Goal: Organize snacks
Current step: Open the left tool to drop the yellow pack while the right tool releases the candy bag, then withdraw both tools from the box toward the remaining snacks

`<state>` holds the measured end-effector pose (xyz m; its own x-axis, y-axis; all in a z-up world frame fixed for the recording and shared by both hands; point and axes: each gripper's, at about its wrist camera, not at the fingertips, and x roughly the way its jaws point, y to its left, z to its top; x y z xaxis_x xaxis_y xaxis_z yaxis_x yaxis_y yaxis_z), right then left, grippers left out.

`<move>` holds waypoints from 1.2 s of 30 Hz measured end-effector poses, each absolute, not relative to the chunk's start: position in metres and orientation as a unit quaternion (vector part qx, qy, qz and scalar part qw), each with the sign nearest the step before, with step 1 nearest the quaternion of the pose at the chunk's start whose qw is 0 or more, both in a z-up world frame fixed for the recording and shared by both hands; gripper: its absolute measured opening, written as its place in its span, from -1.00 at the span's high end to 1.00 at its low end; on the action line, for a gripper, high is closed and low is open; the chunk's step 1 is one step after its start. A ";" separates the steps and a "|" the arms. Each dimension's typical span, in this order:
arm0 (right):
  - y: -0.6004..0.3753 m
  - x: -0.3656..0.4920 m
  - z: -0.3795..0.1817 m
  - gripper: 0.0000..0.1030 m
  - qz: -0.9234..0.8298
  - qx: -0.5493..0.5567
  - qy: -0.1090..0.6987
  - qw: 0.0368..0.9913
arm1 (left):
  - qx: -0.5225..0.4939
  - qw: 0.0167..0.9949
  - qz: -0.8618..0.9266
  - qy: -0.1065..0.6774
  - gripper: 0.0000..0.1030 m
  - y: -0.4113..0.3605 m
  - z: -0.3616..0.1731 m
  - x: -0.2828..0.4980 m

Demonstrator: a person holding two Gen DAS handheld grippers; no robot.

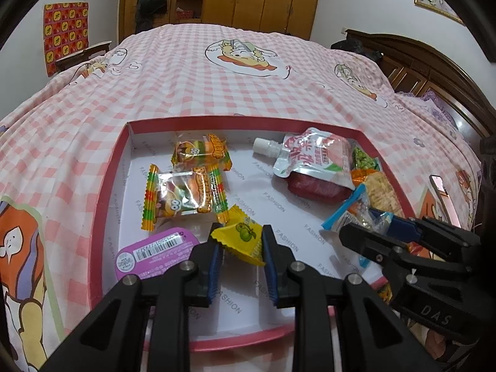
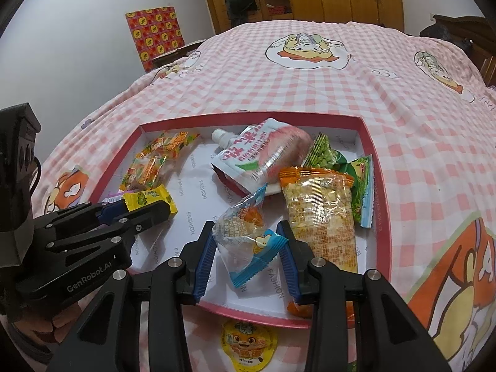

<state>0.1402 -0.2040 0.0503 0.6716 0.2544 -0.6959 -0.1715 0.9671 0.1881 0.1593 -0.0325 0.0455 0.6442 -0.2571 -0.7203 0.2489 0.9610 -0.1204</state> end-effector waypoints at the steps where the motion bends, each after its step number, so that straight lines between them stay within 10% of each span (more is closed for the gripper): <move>1: -0.204 0.140 0.050 0.22 0.116 0.052 0.388 0.913 | -0.007 0.906 -0.140 0.398 0.50 -0.032 0.046 0.160; 14: -0.207 0.135 0.053 0.08 0.133 0.073 0.388 0.909 | -0.024 0.910 -0.145 0.389 -0.12 -0.030 0.059 0.143; 36: -0.210 0.091 0.066 -0.07 0.155 0.081 0.362 0.916 | -0.042 0.909 -0.156 0.385 -0.16 -0.012 0.081 0.094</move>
